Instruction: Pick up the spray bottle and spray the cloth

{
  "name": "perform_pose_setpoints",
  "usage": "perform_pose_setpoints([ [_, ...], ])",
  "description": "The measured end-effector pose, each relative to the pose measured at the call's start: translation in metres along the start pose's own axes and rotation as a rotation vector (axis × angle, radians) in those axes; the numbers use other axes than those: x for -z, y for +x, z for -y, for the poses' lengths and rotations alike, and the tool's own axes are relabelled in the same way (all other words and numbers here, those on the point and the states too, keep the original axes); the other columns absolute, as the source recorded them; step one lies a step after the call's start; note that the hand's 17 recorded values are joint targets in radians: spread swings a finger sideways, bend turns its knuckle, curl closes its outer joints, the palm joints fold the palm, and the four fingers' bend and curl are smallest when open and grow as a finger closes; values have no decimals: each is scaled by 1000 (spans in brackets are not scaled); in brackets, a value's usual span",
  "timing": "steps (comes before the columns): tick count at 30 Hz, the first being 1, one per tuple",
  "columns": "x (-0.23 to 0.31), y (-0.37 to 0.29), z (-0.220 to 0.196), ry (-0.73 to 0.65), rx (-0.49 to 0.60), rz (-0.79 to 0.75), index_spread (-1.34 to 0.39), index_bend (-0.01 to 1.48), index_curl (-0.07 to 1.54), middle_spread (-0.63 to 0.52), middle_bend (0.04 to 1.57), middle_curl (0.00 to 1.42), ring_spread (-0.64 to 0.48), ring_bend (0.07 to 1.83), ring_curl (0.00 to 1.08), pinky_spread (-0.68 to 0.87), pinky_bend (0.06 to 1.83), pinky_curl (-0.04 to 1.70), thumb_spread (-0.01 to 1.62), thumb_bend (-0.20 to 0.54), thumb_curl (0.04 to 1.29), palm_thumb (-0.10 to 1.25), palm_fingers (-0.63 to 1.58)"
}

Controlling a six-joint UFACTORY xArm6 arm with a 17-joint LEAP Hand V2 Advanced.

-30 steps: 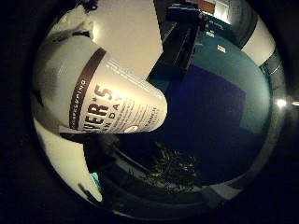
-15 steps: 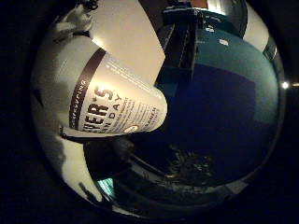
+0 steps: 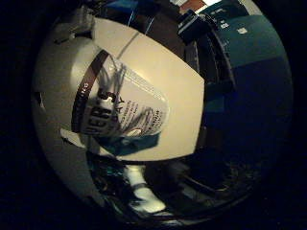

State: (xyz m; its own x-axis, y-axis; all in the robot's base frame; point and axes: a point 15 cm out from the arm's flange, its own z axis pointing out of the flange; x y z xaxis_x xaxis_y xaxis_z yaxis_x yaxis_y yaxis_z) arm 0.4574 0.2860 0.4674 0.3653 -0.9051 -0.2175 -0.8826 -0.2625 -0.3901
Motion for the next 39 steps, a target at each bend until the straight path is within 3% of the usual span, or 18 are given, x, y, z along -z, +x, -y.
perform_pose_setpoints([
  [10,-70,-17,-5,75,-82,233,-203,1136,659,-88,1329,588,-167,1440,569,-204,1328,758,866,-17,754,1059,1228],
  [22,-104,-20,-13,155,-173,513,-204,1132,662,-87,1326,587,-167,1442,569,-204,1328,760,849,-14,766,1068,1226],
  [39,-199,49,-65,159,-275,634,-200,1127,669,-87,1328,586,-157,1442,569,-204,1328,760,816,-17,790,1060,1226],
])
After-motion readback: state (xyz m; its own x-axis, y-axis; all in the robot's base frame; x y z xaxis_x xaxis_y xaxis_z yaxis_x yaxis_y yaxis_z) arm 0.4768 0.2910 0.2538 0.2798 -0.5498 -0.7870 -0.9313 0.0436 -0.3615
